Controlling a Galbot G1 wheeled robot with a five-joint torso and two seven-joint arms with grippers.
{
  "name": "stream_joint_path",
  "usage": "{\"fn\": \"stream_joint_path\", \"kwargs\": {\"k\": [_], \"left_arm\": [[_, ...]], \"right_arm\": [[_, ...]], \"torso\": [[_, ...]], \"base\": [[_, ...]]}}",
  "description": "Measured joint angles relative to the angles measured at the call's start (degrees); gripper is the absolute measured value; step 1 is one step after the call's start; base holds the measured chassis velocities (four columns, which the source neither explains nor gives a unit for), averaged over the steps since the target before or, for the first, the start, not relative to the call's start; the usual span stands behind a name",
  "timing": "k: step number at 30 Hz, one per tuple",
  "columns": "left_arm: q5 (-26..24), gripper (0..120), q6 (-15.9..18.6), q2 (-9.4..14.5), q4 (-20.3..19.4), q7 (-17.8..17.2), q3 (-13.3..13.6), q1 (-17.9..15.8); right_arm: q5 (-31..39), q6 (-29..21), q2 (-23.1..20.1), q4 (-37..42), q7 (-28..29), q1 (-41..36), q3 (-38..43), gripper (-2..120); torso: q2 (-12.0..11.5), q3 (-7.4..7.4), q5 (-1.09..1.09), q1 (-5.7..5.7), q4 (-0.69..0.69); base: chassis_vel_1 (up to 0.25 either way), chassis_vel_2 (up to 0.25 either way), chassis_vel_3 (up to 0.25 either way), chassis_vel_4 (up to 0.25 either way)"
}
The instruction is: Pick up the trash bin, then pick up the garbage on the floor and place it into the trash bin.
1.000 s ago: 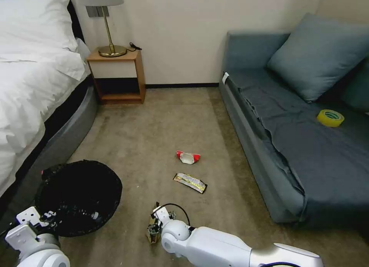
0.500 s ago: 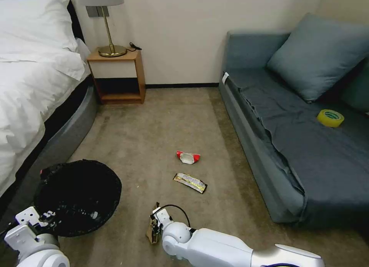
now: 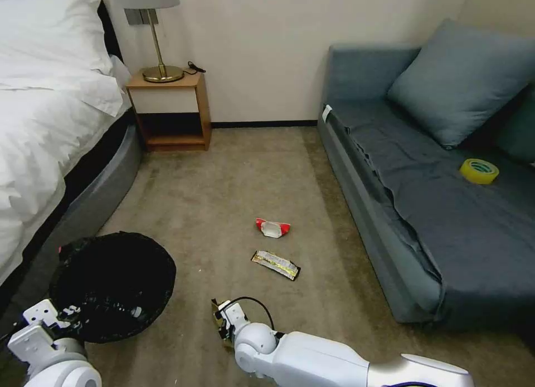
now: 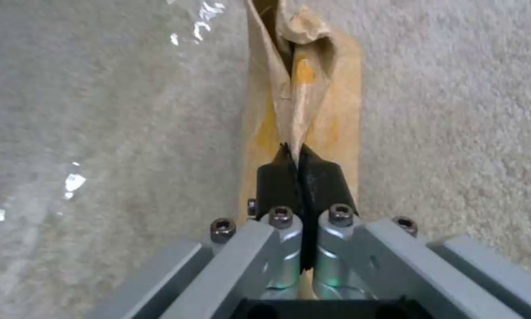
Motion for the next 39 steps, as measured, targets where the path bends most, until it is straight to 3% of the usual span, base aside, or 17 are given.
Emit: {"fn": "stream_joint_path", "kwargs": {"k": [8,21,23,27,30,39], "left_arm": [[0.1,1,-0.2,-0.1,0.1,0.0,0.1,0.1],[-0.4,1,-0.2,0.7,1.2,0.0,0.2,-0.7],[-0.4,1,-0.2,0.8,1.4,0.0,0.5,-0.8],[-0.3,1,-0.1,1.0,1.6,0.0,1.1,-0.9],[0.0,1,0.1,1.0,1.6,0.0,1.9,-1.4],[0.7,1,0.8,0.6,1.7,-0.4,3.8,-2.4]], "right_arm": [[0.2,0.5,-2.4,4.9,0.1,0.9,1.1,0],[1.9,-0.3,-14.4,21.0,1.8,4.2,10.3,0],[2.3,-0.3,-14.8,23.3,2.0,4.8,11.8,0],[4.3,-0.8,-13.2,28.6,3.2,6.8,13.5,0],[6.7,-1.2,-9.4,32.8,5.0,9.5,13.0,0],[10.8,-1.5,-1.9,35.5,8.6,14.6,7.7,0]], "torso": [[0.0,0.0,0.01,0.0,0.0],[0.0,0.0,0.0,0.0,-0.03],[0.0,0.0,0.0,0.0,-0.02],[0.0,0.0,0.0,0.0,-0.01],[0.0,0.0,0.0,0.0,0.01],[0.0,0.0,-0.01,0.0,0.01]], "base": [[0.0,0.0,0.0,0.0],[0.0,0.0,0.0,0.0],[0.0,0.0,0.0,0.0],[0.0,0.0,0.0,0.0],[0.0,0.0,0.0,0.0],[0.0,0.0,0.0,0.0]]}}
